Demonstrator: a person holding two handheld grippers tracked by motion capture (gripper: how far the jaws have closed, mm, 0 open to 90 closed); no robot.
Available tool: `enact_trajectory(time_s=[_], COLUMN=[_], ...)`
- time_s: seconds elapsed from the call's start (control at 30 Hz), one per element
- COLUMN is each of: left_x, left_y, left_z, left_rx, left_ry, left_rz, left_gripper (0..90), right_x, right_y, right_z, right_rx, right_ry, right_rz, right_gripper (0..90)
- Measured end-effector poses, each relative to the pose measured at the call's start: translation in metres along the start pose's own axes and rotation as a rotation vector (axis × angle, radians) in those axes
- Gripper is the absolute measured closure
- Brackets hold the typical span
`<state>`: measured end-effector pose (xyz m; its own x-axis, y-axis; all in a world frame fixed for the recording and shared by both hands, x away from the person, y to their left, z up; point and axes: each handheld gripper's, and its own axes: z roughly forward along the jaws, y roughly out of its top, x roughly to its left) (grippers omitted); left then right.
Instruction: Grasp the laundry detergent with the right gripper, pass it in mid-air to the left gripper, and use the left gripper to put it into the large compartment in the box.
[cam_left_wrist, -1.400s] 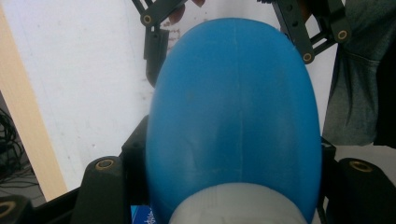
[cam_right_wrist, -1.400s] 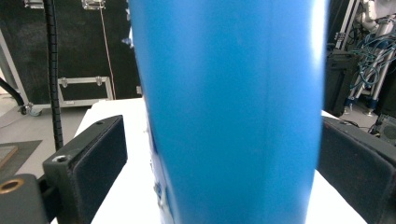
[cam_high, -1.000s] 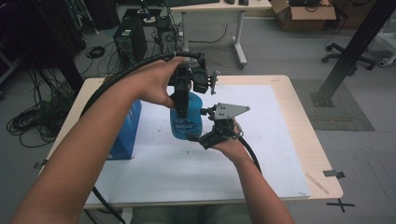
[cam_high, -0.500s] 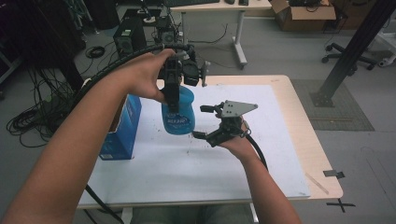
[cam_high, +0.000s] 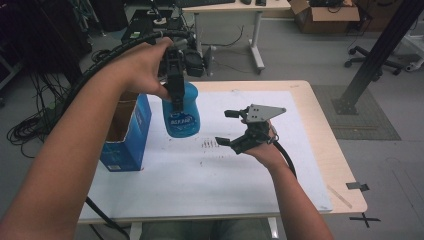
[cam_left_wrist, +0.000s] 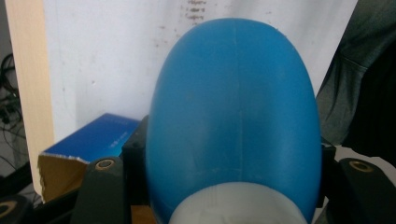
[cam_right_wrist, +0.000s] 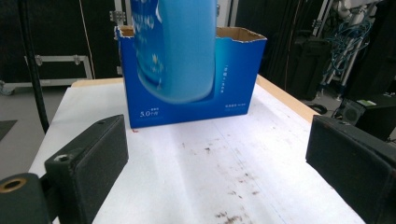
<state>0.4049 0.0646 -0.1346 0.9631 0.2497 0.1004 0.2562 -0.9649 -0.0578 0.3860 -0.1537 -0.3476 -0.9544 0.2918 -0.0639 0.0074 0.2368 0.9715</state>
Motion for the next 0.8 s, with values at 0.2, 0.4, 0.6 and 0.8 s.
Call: enact_trajectory(time_s=[0.2, 0.4, 0.6, 0.8], left_x=[0.011, 0.023, 0.034, 0.048], left_y=[-0.014, -0.028, -0.04, -0.056], left_z=[-0.011, -0.022, -0.028, -0.04], left_rx=[0.002, -0.002, 0.002, -0.019], left_ry=[-0.007, -0.016, -0.028, -0.022], left_rz=[-0.103, -0.25, -0.384, -0.528], left_gripper=[39.1, 39.1, 39.1, 39.1], right_x=[-0.004, -0.006, -0.007, -0.007], right_y=[0.001, 0.001, 0.004, 0.005], right_z=[-0.01, -0.017, -0.02, -0.022], right_rx=[0.03, 0.048, 0.068, 0.07], right_ry=[-0.016, -0.031, -0.033, -0.034], right_rz=[-0.007, -0.005, -0.016, -0.024], right_gripper=[5.6, 5.8, 6.1, 6.5])
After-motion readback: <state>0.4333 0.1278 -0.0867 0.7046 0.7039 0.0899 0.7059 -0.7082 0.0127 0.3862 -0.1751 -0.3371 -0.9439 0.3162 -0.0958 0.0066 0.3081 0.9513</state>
